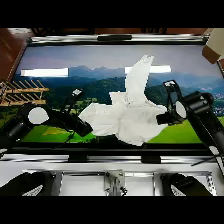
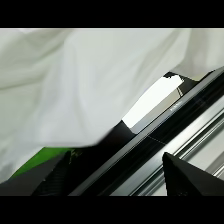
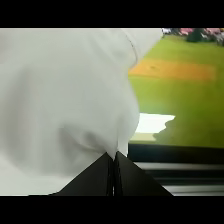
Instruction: Fold the shirts.
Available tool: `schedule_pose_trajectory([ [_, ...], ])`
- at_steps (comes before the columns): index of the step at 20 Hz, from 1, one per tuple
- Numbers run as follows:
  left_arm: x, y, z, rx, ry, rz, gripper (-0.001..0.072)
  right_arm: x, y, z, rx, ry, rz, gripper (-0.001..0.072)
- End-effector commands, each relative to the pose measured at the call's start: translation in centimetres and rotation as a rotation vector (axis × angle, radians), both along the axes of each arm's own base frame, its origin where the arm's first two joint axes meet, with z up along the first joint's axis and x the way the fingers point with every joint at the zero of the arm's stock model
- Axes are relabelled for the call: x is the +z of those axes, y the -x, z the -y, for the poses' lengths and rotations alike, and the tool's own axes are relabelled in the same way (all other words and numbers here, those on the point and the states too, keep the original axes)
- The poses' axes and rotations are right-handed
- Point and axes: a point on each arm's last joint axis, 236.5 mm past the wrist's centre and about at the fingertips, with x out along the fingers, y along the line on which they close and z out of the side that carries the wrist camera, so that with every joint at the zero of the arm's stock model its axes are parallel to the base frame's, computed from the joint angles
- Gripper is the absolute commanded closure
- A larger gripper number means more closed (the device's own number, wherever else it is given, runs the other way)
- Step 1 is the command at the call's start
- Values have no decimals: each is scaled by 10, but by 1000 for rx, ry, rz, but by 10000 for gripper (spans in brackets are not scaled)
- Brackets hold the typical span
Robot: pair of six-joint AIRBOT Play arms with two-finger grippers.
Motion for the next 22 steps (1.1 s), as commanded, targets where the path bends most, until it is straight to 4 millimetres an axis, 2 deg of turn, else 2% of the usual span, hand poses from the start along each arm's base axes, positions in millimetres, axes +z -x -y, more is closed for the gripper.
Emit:
schedule_pose_trajectory([
  [1,34,-8,26,0,70,77,3,-4,38,44,-109,65,-6,662],
  [2,52,-24,32,42,116,125,5,-5,47,57,-123,93,-3,662],
  [4,87,-59,45,156,222,196,29,-14,64,69,-108,105,-19,662],
  [5,96,-72,53,189,255,210,29,-18,70,72,-113,104,-18,662],
  [6,97,-83,62,204,266,201,29,-21,74,71,-115,89,-9,662],
  [8,78,-100,84,197,255,144,29,-24,73,54,-101,2,40,662],
  [10,41,-109,108,194,242,30,29,-21,67,31,-86,-104,91,662],
  [12,3,-109,132,190,236,-101,28,-16,65,19,-57,-158,122,662],
  [14,-25,-105,154,191,260,-207,28,-14,65,18,-26,-156,129,662],
  [17,-49,-95,178,181,310,-319,28,-13,65,18,12,-145,125,662],
  [20,-69,-93,180,189,293,-357,28,-13,65,18,20,-143,125,662],
  [22,-71,-98,180,202,297,-347,28,-13,65,18,25,-142,124,662],
])
